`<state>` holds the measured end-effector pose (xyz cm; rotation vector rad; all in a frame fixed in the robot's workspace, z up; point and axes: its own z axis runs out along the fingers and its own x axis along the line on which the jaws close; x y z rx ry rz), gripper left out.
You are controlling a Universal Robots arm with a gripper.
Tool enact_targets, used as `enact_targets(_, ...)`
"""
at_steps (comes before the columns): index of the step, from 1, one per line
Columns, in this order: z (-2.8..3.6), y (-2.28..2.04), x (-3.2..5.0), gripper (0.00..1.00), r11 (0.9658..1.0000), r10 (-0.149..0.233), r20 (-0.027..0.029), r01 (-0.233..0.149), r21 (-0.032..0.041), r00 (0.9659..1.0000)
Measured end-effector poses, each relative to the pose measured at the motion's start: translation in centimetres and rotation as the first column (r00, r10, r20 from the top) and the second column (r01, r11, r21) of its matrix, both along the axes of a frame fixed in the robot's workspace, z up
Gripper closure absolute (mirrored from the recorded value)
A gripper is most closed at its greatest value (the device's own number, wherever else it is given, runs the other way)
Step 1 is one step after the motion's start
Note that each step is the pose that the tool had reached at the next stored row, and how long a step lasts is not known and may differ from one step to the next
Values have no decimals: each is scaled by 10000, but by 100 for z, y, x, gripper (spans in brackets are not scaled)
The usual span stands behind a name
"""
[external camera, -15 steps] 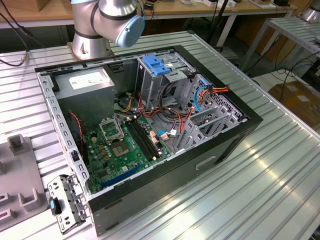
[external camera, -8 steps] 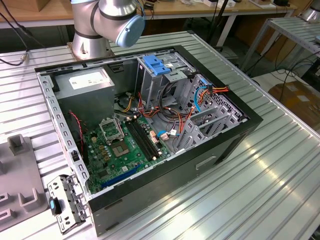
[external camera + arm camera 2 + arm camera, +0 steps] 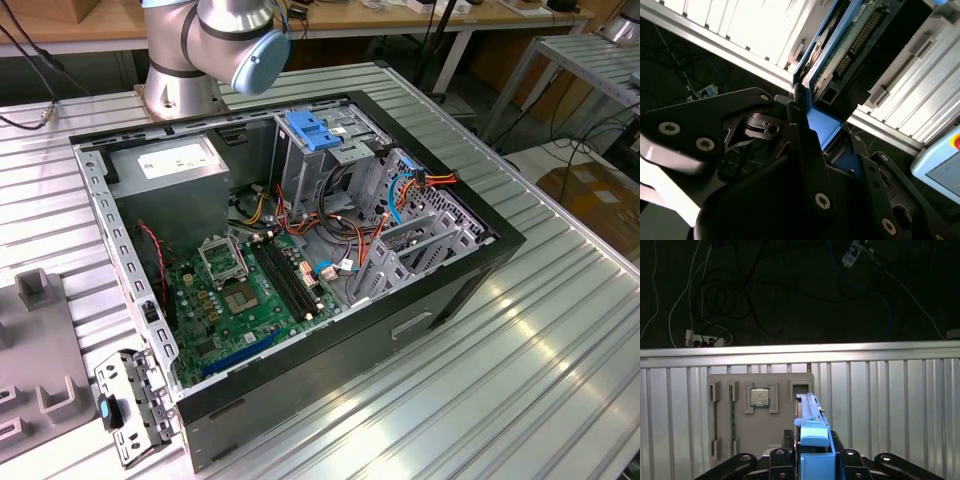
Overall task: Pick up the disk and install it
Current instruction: 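Pick up the disk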
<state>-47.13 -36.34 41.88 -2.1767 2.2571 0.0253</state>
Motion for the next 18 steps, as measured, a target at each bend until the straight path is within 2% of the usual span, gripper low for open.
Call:
enact_targets(3,36,0,0,63,10000,0,0,0,0,10000)
enact_targets(18,132,0,0,63,10000,0,-1,0,0,10000)
